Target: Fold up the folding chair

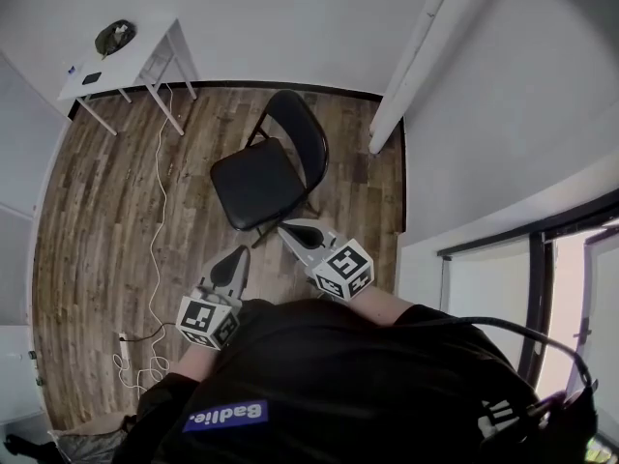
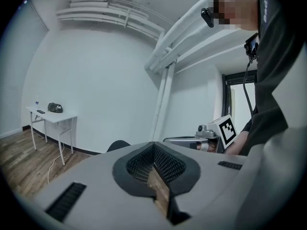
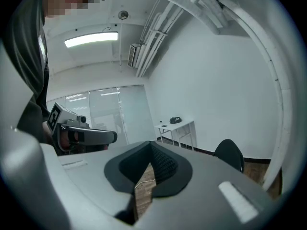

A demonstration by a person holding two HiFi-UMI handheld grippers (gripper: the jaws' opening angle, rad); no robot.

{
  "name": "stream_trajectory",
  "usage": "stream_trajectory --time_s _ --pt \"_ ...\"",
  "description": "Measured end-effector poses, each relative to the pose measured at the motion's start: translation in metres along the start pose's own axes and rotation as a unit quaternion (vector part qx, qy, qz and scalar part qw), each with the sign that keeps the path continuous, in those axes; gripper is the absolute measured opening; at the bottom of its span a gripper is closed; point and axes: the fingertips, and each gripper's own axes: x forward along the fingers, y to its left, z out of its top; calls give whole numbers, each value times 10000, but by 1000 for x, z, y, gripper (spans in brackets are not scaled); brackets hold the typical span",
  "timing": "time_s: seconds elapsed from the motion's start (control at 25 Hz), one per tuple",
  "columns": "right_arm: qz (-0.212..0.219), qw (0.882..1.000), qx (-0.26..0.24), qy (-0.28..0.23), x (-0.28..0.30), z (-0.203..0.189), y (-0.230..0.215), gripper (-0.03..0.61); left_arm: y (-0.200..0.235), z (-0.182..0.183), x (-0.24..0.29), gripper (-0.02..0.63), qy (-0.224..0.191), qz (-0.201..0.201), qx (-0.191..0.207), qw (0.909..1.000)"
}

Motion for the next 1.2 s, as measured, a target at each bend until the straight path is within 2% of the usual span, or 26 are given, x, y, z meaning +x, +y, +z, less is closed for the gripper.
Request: stream_trajectory --time_s 0.16,0.32,0.4,0.52,0.64,0.84,1.04,1.2 --pt "21 9999 74 66 -2 -5 -13 0 0 -5 5 -5 64 129 -158 9998" --pt "-15 9999 81 148 20 -5 -24 0 22 -3 13 -5 22 44 -221 9997" --pt "-41 9996 115 236 39 -9 -27 0 43 -5 16 -5 39 -3 -166 9999" --pt "-131 9992 126 366 72 -12 -35 0 86 -3 24 -5 81 -19 -294 9995" --pt "-365 9982 149 442 108 -9 -53 0 137 2 36 -5 135 -74 -454 9988" --pt "-781 9955 212 492 161 5 -79 0 204 17 61 -5 215 -367 -416 9982" --pt "-1131 9924 229 426 193 18 -100 0 242 22 80 -5 315 -628 -440 9966" --pt "-1244 9908 305 444 205 20 -114 0 258 25 90 -5 328 -655 -508 9960"
